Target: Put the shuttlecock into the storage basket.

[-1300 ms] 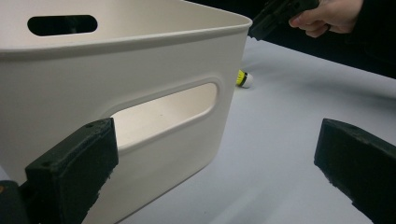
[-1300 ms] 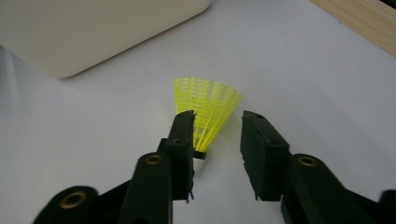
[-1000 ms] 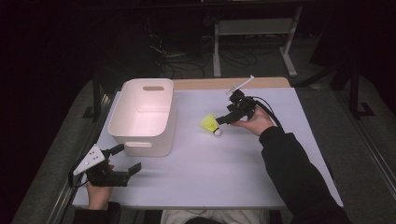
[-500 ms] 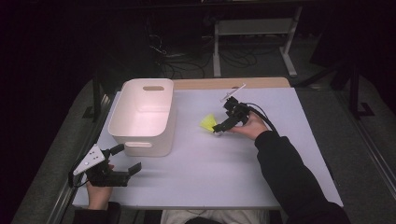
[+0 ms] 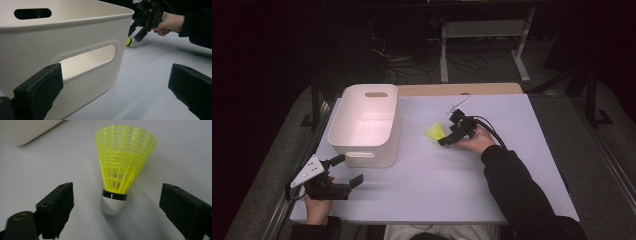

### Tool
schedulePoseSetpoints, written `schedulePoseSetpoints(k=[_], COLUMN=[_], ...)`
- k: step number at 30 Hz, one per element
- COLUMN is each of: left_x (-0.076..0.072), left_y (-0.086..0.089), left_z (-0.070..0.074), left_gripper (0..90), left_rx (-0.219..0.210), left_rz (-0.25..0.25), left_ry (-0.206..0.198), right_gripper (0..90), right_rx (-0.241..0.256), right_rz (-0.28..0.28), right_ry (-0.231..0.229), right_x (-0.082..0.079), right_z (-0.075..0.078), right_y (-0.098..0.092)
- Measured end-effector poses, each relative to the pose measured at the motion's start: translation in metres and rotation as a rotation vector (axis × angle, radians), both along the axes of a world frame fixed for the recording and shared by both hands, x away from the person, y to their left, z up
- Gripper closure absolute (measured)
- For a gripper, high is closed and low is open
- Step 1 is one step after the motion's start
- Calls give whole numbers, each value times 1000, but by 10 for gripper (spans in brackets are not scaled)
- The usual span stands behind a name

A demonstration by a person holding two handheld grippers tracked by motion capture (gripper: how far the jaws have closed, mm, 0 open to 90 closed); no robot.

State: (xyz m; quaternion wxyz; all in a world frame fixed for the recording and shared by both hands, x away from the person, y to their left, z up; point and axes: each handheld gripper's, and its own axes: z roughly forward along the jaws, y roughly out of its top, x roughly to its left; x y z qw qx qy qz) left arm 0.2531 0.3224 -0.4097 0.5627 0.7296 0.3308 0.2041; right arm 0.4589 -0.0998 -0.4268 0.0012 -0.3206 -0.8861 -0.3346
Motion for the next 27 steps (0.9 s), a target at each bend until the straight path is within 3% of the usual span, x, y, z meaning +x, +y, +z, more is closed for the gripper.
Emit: schedulePoseSetpoints(k=[7, 11, 27], left_x=[0, 0, 0], left_y=[0, 0, 0], left_z=[0, 0, 0], left_gripper=[0, 0, 0], left_rx=[0, 0, 0], left_rz=[0, -1, -1], left_ry=[0, 0, -1], right_gripper=[217, 337, 514], right_rx=[-4, -13, -19], right_rz=[-2, 7, -6], right_ry=[5, 12, 45], right_x=[-1, 0, 1], right_z=[-3, -5, -9], right_y=[-1, 0, 1])
